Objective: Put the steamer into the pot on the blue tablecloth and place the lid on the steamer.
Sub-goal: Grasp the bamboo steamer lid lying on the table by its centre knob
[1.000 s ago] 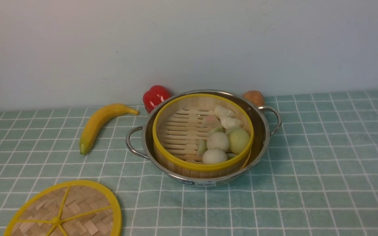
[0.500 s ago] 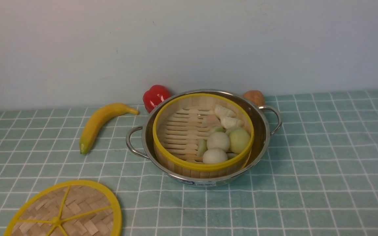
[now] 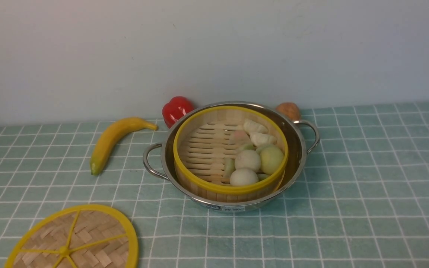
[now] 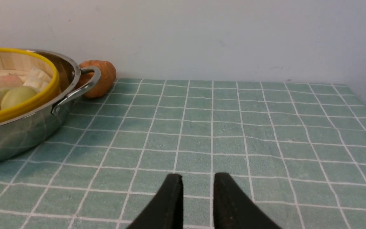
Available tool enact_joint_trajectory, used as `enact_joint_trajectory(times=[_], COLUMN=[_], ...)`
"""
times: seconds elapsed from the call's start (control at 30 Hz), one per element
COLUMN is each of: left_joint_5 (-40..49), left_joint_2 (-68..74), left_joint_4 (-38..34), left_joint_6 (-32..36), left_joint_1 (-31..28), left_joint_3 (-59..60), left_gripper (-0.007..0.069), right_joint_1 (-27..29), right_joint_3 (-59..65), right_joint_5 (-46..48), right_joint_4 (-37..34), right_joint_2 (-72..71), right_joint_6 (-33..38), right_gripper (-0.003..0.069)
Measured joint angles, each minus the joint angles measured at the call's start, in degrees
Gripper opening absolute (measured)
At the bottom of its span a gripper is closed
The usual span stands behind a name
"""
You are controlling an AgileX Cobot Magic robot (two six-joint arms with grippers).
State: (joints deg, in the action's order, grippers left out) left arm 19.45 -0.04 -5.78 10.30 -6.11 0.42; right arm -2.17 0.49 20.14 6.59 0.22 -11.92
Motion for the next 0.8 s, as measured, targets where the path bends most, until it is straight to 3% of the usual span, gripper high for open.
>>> enact_joint_trajectory(times=[0.73, 0.8], left_joint_5=[-0.11, -2.96], left_joint_2=[0.00, 0.00], left_joint_4=[0.00, -3.19], left_joint_6=[0.00, -1.16], left_joint_1=[0.00, 0.00], left_joint_3=[0.00, 0.00], left_gripper=[0.0243, 0.0243], right_joint_1=[0.00, 0.00], right_joint_3=[0.00, 0.00], right_joint_5=[-0.05, -0.05], right_joint_4=[-0.48, -0.48], right_joint_2=[0.00, 0.00], right_joint_6=[0.23, 0.23], right_gripper=[0.0225, 0.0230])
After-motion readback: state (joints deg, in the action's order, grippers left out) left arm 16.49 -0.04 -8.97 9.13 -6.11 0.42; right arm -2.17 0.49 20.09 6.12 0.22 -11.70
